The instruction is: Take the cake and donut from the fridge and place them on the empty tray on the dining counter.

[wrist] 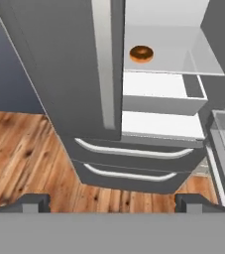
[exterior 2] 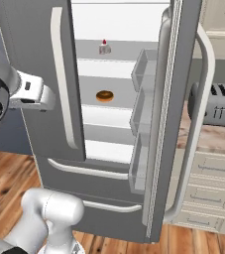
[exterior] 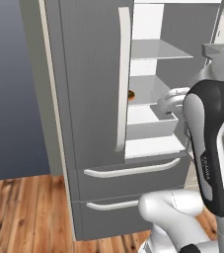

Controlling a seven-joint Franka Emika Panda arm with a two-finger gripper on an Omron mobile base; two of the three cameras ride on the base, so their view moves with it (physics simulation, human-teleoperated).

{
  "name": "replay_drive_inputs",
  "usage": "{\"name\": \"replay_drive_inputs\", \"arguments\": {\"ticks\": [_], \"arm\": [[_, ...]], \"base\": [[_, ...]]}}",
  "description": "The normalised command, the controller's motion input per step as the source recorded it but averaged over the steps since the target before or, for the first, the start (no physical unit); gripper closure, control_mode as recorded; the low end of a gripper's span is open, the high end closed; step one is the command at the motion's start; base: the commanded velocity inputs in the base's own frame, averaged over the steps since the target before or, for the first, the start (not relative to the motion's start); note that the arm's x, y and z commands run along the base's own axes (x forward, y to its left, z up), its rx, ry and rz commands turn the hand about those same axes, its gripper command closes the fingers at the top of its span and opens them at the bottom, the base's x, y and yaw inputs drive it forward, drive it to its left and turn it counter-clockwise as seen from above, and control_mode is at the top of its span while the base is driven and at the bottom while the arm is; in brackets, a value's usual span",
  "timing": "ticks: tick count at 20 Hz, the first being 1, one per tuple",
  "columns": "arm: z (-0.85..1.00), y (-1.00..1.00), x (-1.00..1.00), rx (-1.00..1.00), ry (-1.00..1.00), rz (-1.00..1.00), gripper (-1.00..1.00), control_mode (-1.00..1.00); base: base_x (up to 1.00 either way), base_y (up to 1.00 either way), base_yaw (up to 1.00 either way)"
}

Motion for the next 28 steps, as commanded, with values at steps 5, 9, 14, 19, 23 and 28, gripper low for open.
{"name": "replay_drive_inputs", "arguments": {"ticks": [5, 9, 14, 19, 23, 28], "arm": [[-0.42, 0.18, 0.65, 0.00, -0.21, 0.15, -1.00, -1.00], [-0.33, 0.38, 0.76, 0.00, -0.11, 0.01, -1.00, -1.00], [-0.07, 0.32, 0.91, 0.00, 0.00, -0.08, -1.00, -1.00], [-0.02, 0.09, 0.77, 0.01, 0.00, -0.02, -1.00, -1.00], [0.00, 0.00, 0.72, 0.00, 0.03, 0.00, -1.00, -1.00], [-0.11, 0.04, 0.69, -0.03, 0.00, -0.03, -1.00, -1.00]], "base": [[0.00, 0.00, 0.00], [0.00, 0.00, 0.00], [0.00, 0.00, 0.00], [0.00, 0.00, 0.00], [0.00, 0.00, 0.00], [0.00, 0.00, 0.00]]}}
